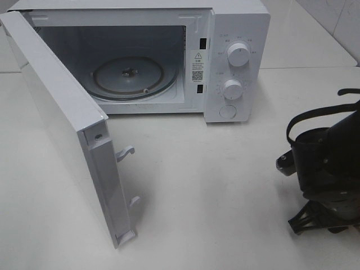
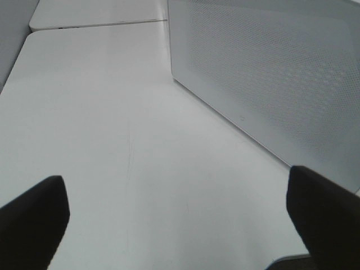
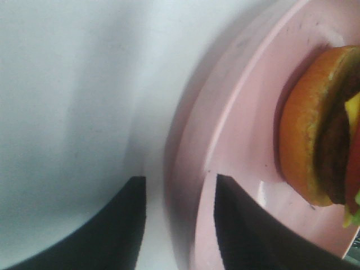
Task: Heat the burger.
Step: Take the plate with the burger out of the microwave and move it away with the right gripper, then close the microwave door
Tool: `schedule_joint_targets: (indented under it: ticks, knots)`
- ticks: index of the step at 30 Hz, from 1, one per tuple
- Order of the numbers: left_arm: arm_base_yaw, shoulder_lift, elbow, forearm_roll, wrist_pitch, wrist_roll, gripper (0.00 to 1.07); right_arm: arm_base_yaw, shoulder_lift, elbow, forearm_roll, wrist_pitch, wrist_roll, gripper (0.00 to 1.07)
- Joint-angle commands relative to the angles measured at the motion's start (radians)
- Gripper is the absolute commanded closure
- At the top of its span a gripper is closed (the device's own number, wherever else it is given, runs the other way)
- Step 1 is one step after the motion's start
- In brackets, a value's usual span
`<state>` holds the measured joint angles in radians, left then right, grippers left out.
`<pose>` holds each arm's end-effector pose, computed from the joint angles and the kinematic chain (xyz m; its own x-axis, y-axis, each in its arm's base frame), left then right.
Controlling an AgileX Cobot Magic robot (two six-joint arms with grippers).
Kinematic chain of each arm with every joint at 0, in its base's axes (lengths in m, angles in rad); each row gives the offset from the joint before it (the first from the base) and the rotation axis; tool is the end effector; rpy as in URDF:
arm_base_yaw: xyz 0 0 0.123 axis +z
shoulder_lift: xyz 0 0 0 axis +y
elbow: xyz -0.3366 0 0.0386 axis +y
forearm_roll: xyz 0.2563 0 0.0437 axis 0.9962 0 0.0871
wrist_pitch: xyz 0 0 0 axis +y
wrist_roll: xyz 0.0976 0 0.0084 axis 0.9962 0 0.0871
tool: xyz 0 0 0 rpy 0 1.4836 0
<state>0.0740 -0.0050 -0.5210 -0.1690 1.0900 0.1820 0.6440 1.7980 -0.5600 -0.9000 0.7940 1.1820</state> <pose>-0.0496 -0.0183 0.2823 -0.4439 0.0693 -0.8934 0.1057 0.9941 0.0246 0.2142 0.0923 0.1339 -0.9585 -0.2606 -0.1161 -0.1537 0.8146 -0.5592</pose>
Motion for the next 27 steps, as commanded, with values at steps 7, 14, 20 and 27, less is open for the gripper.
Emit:
schedule_joint_targets:
  ticks: [7,14,20,27]
  knots:
    - [0.003,-0.019,0.002,-0.007,-0.015,-0.006,0.09,-0.001,-0.237,-0.004,0.145,0.007,-0.166,0.54]
    - [0.003,-0.019,0.002,-0.007,-0.015,-0.006,0.09,-0.001,-0.516,-0.004,0.437,-0.037,-0.580,0.42]
    - [0.003,-0.019,0.002,-0.007,-0.015,-0.006,0.09,-0.001,-0.632,-0.004,0.570,-0.035,-0.766,0.29]
    - [0.003,-0.019,0.002,-0.007,-0.015,-0.006,0.09,-0.001,-0.816,-0.004,0.636,0.054,-0.891,0.24]
